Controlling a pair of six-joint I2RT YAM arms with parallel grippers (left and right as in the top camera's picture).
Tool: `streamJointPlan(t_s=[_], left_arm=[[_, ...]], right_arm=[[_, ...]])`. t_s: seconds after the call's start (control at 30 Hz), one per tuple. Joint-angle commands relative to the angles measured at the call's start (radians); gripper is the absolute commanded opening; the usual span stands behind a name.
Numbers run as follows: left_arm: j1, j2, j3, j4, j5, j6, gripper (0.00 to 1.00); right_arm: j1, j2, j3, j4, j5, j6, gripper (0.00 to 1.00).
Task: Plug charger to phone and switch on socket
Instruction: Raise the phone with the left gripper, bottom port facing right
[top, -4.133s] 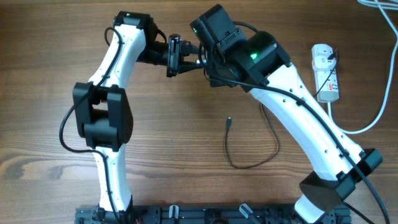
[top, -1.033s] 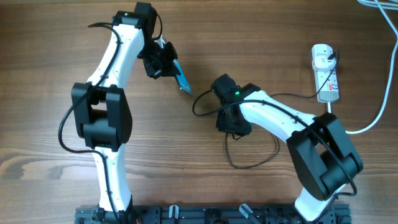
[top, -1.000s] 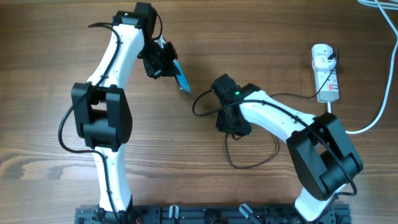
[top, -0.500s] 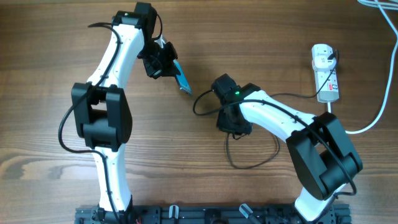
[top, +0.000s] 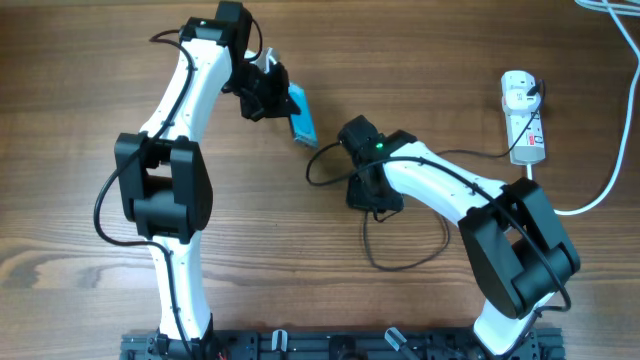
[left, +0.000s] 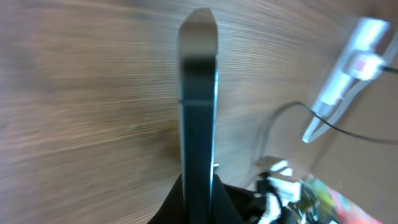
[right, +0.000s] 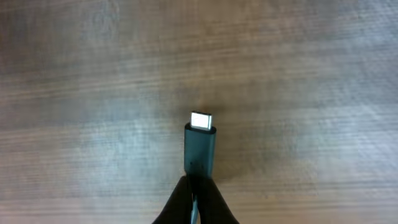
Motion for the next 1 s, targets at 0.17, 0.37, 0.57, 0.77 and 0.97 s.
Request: streamJointPlan(t_s=[0.17,0.37,0.57,0.77,0.97], left_arm=[[0.005,-0.111,0.02,0.087,0.232,0.113,0.04],[-0.021,-0.239,0.02,0.108,0.324,0.181,0.04],[-0.088,-0.34,0.02,0.111,0.325,0.137,0.04],[-0.115,-0.362,0.02,0.108,0.313,0.128,0.04],[-0.105,-0.361,0.02,0.112,0.301,0.133,0.04]], right_arm=[[0.002,-0.307,0.077,-0.089,-0.253,-0.25,0.04],[0.023,-0.529,0.077,-0.1,-0.298,-0.248,0.04],[0.047,-0.617,0.077,-0.072,-0.291,-0.199,0.04],[0.047,-0.624,0.077,-0.078,-0.291,-0.174,0.04],[0.047,-0.657,0.099,-0.072,-0.251,-0.21,0.04]])
